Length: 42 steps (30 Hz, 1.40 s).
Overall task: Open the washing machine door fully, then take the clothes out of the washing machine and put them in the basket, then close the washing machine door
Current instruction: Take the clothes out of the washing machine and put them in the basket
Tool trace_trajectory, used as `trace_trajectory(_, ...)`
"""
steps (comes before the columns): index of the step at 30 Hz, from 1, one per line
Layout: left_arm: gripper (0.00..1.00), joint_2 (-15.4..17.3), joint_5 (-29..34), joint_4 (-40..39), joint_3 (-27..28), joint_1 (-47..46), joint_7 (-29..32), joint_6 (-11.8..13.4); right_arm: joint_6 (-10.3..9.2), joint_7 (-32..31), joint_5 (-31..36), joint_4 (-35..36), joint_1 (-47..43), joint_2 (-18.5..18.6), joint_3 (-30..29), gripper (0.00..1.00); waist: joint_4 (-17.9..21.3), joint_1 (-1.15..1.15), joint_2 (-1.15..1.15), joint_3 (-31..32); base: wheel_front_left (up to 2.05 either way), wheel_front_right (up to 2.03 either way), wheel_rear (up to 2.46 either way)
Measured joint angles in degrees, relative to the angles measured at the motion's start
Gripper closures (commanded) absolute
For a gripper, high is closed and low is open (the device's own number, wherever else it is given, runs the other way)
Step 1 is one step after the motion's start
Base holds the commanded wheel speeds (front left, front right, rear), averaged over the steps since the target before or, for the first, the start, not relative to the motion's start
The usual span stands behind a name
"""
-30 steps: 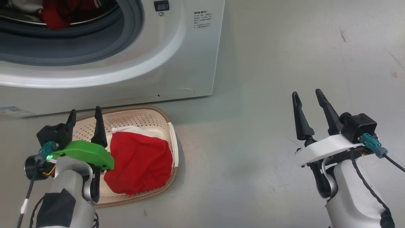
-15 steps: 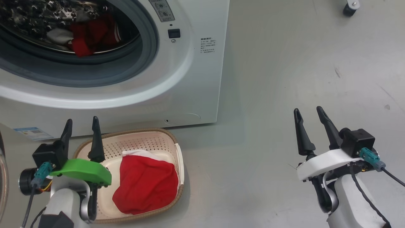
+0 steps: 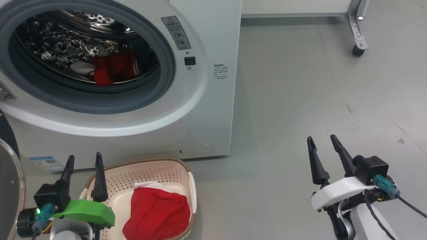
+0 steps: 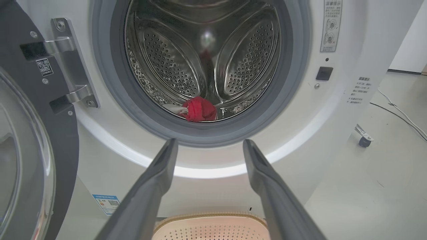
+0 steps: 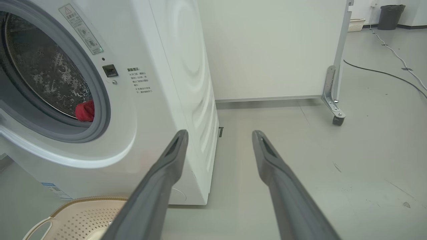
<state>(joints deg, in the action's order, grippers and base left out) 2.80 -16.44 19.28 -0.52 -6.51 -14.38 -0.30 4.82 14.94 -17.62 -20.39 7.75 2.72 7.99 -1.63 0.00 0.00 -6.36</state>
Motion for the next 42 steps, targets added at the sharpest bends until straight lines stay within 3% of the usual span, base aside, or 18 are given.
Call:
trace_trajectory(26, 0.00, -0.3, 1.6, -6.7, 0.4, 6.1, -0.1, -0.1, -1.02, 0.0, 0.1, 2.7, -2.1, -0.1, 0.7, 0.00, 0.4, 0.00, 0.00, 1.5, 0.00, 0.00, 0.00)
trace_trajectory(42, 0.00, -0.4, 1.2, -5.6, -2.0, 5.5, -0.1, -0.6, -1.52, 0.0, 0.1, 3.5, -2.3, -0.1, 1.7, 0.00, 0.2, 0.00, 0.00, -4.5, 0.00, 0.00, 0.00)
